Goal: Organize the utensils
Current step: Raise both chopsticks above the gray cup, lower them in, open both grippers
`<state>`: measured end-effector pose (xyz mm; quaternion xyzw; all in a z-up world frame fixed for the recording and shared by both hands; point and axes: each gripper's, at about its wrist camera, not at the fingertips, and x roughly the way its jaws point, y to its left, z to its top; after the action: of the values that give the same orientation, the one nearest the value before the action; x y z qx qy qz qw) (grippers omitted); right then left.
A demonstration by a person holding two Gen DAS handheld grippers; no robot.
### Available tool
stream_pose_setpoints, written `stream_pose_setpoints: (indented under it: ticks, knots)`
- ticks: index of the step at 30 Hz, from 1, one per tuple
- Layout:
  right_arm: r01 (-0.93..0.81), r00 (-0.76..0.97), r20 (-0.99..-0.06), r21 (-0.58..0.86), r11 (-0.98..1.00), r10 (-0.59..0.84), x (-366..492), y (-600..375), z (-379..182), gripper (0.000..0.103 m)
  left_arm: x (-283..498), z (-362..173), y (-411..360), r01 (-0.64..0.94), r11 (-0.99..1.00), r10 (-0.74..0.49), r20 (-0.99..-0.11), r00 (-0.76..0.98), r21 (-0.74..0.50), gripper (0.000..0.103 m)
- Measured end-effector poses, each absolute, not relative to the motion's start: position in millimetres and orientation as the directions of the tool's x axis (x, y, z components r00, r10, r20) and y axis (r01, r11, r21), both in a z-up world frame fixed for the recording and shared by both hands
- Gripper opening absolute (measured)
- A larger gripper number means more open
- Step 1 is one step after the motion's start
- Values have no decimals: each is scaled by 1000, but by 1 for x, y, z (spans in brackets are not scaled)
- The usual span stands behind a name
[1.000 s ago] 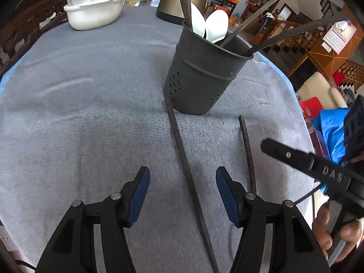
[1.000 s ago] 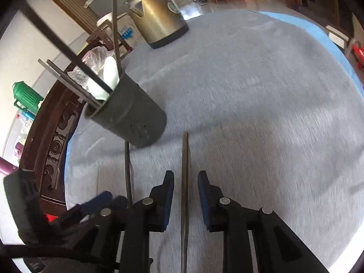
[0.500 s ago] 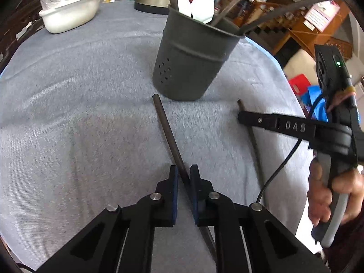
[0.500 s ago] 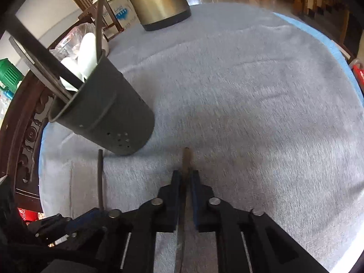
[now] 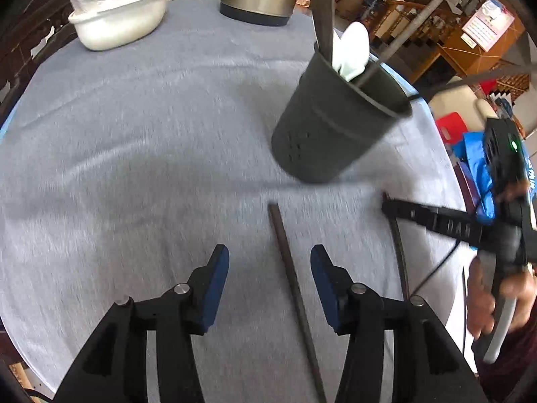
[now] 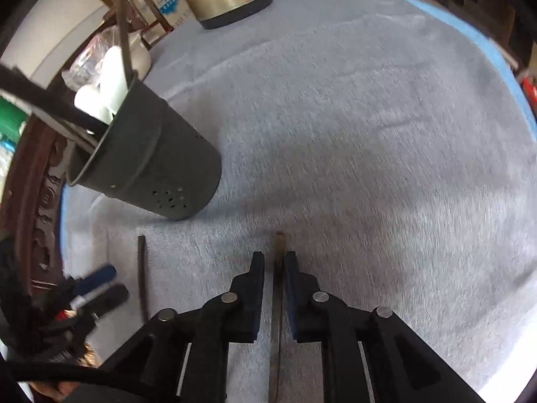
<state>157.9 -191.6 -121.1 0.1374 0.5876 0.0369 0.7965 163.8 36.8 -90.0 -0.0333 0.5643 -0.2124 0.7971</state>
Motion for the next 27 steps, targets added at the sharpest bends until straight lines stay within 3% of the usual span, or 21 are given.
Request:
stream_pose_setpoints:
  ticks: [3,5,6,8,16,27]
  knots:
    - [69,314,-932,211,975,179,162,-184,-121,15,176,-95,24,278,919,-351,-902,251,-280,48]
    - [53,318,-934,190,980,164,161,-181,-121,14,183,-101,16,266,925,-334,-914,230,-271,27]
    - [43,320,-934,178,983,155,161,-180,-121,11,184,-103,12,261,929,-322,-919,228,-261,24]
    - [26,332,-932,162,986,144,160,-179,-121,9,187,-103,5,265,932,-314,-919,239,-249,10]
    - [7,428,-874,256,967,229,136,-198,-97,7,191,-93,-3,223,940,-317,-904,286,-259,8]
    - [-138,710,-612,366,920,350,81,-214,-8,6,145,32,22,253,931,-362,-744,562,-263,6]
